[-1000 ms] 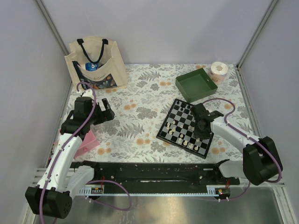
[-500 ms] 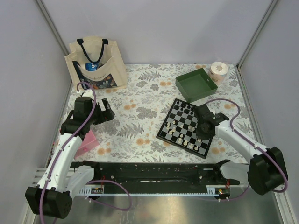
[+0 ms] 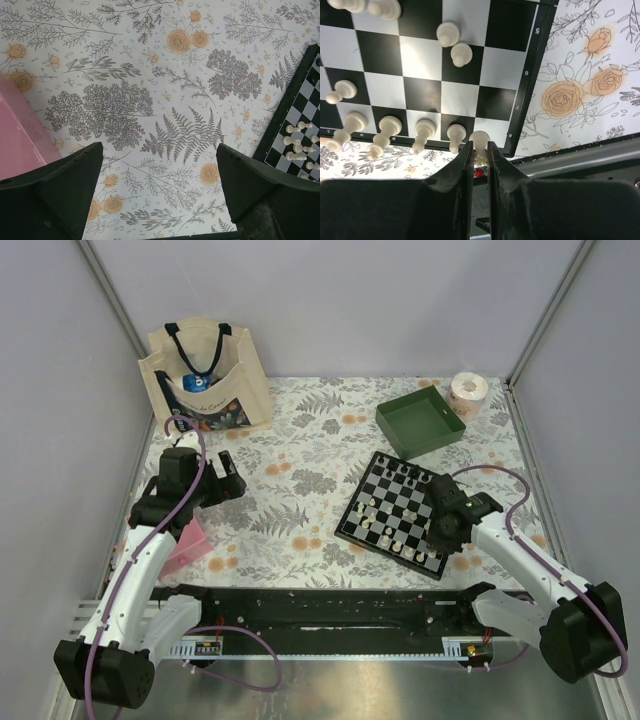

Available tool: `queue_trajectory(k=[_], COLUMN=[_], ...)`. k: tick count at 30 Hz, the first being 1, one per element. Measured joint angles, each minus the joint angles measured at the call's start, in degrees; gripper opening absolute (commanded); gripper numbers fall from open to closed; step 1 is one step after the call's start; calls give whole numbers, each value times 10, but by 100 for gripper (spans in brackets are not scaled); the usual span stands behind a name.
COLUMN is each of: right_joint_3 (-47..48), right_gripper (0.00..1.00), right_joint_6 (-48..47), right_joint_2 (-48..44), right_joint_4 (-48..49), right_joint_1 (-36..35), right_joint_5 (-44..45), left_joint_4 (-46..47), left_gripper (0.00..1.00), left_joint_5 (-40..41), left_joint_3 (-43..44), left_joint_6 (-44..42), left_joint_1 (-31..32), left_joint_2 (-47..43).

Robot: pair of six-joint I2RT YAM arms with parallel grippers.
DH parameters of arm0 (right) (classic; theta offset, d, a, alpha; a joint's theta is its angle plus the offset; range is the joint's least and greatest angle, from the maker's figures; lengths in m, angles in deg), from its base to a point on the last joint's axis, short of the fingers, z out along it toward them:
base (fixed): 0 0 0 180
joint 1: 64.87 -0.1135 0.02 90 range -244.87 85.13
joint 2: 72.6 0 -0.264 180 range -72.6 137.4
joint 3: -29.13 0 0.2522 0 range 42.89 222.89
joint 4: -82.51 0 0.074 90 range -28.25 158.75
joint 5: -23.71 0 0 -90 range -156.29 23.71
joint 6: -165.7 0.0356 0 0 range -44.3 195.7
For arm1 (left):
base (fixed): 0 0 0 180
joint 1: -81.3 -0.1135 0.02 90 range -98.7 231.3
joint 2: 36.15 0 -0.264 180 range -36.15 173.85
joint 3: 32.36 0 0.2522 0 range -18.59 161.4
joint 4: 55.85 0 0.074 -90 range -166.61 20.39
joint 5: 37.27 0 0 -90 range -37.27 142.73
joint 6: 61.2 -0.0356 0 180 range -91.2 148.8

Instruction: Set up the chess pieces on the board

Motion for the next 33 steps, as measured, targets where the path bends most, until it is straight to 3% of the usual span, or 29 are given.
queue_trajectory(k=[12,19,27,31,33], right_joint_3=[-35,-60,-61,-64,-64], right_gripper=[7,9,40,41,48], right_joint_6=[39,64,68,68,67], right_joint_2=[27,-12,-11,-11,-14], right_joint_4=[6,14,17,19,17], right_joint_1=[-5,-8,-9,-9,-9], right_joint_5=[-3,-5,-6,-6,-4], left_joint_4=[0,0,0,0,0], left_gripper=[99,99,99,99,99], left_joint_5=[-1,-8,-10,-11,-12], left_joint_3=[0,0,0,0,0], left_joint_6=[0,0,0,0,0], left_joint_1=[0,0,0,0,0], left_joint_2=[0,0,0,0,0])
